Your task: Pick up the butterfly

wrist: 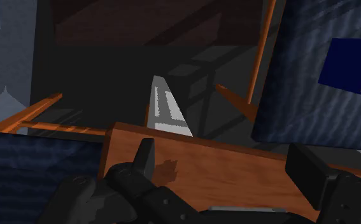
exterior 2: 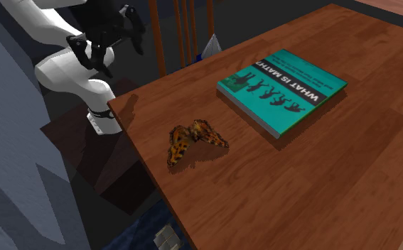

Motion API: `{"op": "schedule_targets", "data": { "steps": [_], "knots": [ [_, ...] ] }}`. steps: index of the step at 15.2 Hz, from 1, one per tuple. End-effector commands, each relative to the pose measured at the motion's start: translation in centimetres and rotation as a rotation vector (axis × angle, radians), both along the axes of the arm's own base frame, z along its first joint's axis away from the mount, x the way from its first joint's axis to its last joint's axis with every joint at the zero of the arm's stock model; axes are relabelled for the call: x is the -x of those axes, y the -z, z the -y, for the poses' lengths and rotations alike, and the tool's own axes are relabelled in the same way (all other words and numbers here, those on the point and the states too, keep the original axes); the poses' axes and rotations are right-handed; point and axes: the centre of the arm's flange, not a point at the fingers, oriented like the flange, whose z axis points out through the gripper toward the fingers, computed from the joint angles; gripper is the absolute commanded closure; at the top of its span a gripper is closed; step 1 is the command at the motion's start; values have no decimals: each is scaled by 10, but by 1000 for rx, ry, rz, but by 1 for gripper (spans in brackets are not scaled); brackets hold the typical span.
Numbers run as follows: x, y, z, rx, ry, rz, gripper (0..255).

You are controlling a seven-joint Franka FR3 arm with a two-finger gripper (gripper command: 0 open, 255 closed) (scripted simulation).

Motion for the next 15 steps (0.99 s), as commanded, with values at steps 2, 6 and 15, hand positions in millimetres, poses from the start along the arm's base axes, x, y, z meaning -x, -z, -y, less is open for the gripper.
{"op": "schedule_targets", "data": {
  "steps": [2,6,15],
  "knots": [
    [-11,1,6,5,-49,9,0],
    [-57,6,24,24,-243,46,0],
    [-168,8,30,67,-680,130,0]
  ]
}}
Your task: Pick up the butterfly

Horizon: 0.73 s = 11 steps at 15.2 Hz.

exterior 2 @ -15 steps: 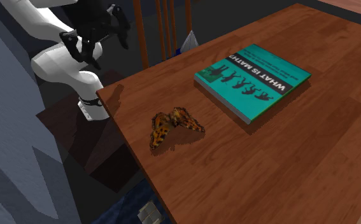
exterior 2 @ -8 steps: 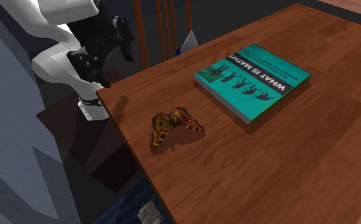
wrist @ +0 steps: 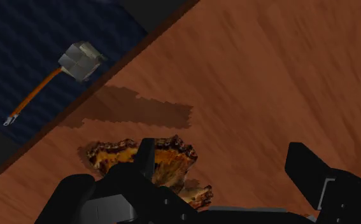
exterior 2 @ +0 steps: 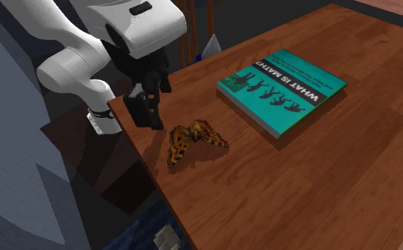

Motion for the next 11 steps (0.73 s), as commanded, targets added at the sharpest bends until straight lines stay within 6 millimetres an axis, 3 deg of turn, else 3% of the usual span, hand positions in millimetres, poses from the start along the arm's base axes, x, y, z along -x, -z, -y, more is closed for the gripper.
{"op": "schedule_targets", "data": {
  "steps": [1,5,11],
  "knots": [
    [-25,0,-4,11,-104,21,0],
    [-66,-2,-16,27,-272,53,0],
    [-66,30,-16,27,-272,53,0]
  ]
}}
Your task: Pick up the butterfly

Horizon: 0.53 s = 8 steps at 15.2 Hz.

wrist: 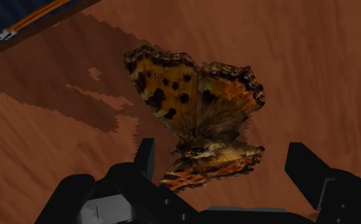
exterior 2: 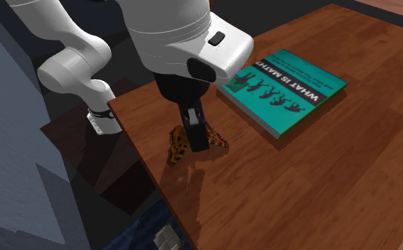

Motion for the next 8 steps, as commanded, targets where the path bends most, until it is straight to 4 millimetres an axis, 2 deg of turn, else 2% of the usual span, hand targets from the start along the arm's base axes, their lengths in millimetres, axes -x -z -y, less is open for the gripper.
{"op": "schedule_targets", "data": {
  "steps": [1,3,4,8],
  "knots": [
    [1,11,0,0,-1,1,0],
    [1,14,0,0,-1,1,0],
    [1,15,0,0,-1,1,255],
    [0,15,0,0,-1,1,255]
  ]
}}
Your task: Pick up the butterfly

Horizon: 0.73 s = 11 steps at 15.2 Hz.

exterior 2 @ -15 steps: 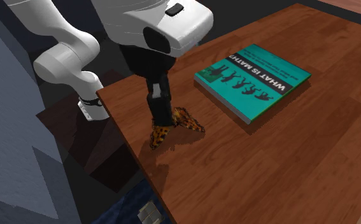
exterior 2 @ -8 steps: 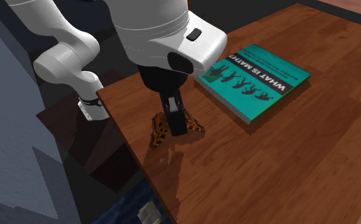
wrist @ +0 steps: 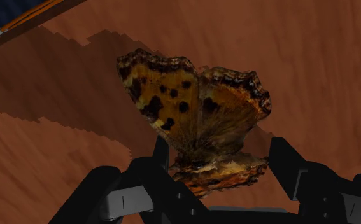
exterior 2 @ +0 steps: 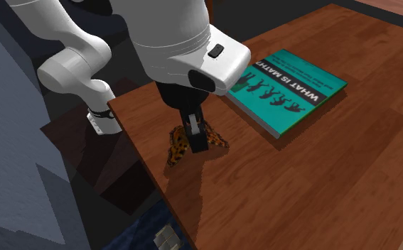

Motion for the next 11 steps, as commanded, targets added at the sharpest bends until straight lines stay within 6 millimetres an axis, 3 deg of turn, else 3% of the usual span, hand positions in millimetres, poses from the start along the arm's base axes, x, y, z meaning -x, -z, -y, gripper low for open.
{"op": "schedule_targets", "data": {
  "steps": [1,5,11],
  "knots": [
    [0,1,0,1,1,-2,255],
    [0,0,1,0,1,-2,255],
    [0,-31,1,0,1,-2,255]
  ]
}}
